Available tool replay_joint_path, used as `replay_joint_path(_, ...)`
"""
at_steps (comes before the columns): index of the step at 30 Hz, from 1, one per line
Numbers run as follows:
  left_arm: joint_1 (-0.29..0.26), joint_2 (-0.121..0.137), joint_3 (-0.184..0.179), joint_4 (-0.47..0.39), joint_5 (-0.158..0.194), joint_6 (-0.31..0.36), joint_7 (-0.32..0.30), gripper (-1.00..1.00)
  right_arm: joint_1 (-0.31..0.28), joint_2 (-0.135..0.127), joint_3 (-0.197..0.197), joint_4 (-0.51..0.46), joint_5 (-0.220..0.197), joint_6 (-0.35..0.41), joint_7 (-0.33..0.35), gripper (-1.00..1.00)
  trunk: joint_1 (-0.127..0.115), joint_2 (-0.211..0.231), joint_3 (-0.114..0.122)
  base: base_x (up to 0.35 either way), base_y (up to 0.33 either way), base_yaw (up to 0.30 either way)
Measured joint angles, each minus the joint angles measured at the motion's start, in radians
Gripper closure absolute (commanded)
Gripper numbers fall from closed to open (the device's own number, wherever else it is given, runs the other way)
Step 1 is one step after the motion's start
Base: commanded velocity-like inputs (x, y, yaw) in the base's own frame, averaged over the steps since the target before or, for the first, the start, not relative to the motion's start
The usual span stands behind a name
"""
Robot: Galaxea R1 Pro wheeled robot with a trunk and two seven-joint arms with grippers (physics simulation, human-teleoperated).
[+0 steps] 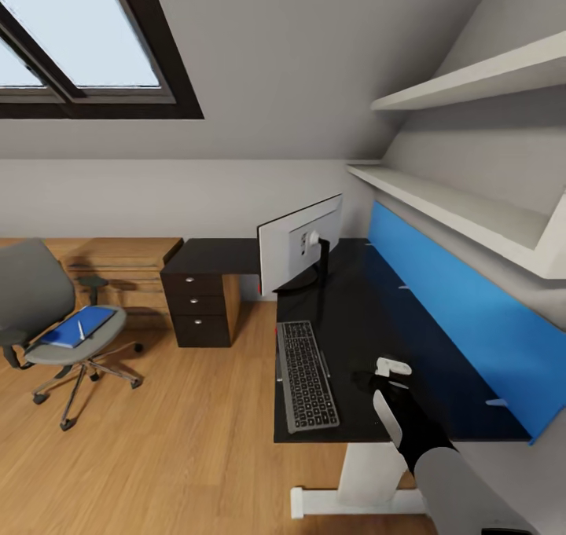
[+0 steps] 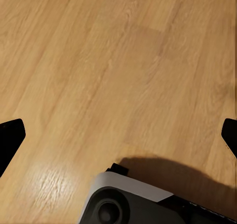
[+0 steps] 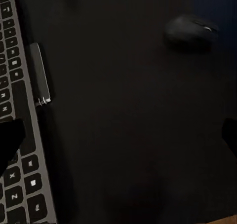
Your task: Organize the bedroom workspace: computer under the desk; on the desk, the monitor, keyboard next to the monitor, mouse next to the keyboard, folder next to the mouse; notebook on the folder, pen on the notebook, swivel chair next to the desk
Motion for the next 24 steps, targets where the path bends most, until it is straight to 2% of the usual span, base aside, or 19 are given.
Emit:
replay_joint_path(4, 0.000, 0.004, 0.000, 0.000, 0.000, -0.001, 0.000, -1.00, 0.001, -0.019, 0.004, 0.000, 0.015, -0.001, 0.003, -1.00, 0.000, 0.000, 0.000, 0.119, -0.254, 0.000)
replay_joint_path(5, 0.000, 0.006, 0.000, 0.000, 0.000, -0.001, 0.000, -1.00, 0.000, -0.037, 0.003, 0.000, 0.031, -0.001, 0.008, -1.00, 0.000, 0.000, 0.000, 0.090, -0.202, 0.000)
replay_joint_path(10, 0.000, 0.007, 0.000, 0.000, 0.000, -0.001, 0.000, -1.00, 0.001, -0.057, 0.003, 0.000, 0.047, -0.001, 0.011, -1.00, 0.000, 0.000, 0.000, 0.084, -0.148, 0.000)
replay_joint_path(11, 0.000, 0.011, 0.000, -0.001, 0.001, -0.002, 0.001, -1.00, 0.000, -0.073, 0.004, 0.001, 0.053, -0.001, 0.012, -1.00, 0.000, 0.000, 0.000, 0.138, -0.101, 0.000)
replay_joint_path(12, 0.000, 0.015, 0.000, -0.002, 0.002, -0.002, 0.000, -1.00, 0.000, -0.079, 0.005, 0.003, 0.055, -0.001, 0.013, -1.00, 0.000, 0.000, 0.000, 0.167, -0.102, 0.000)
replay_joint_path(16, 0.000, 0.031, 0.001, -0.009, 0.006, -0.004, 0.001, -1.00, 0.000, -0.087, 0.006, 0.008, 0.077, -0.002, 0.022, -1.00, 0.000, 0.000, 0.000, 0.232, -0.087, 0.000)
replay_joint_path(18, 0.000, 0.041, 0.002, -0.013, 0.008, -0.004, 0.002, -1.00, 0.000, -0.090, 0.006, 0.011, 0.105, -0.002, 0.035, -1.00, 0.000, 0.000, 0.000, 0.140, -0.032, 0.000)
replay_joint_path(24, 0.000, 0.046, 0.003, -0.016, 0.010, -0.005, 0.002, -1.00, 0.000, -0.091, 0.005, 0.015, 0.126, -0.001, 0.049, -1.00, 0.000, 0.000, 0.000, 0.060, -0.012, 0.000)
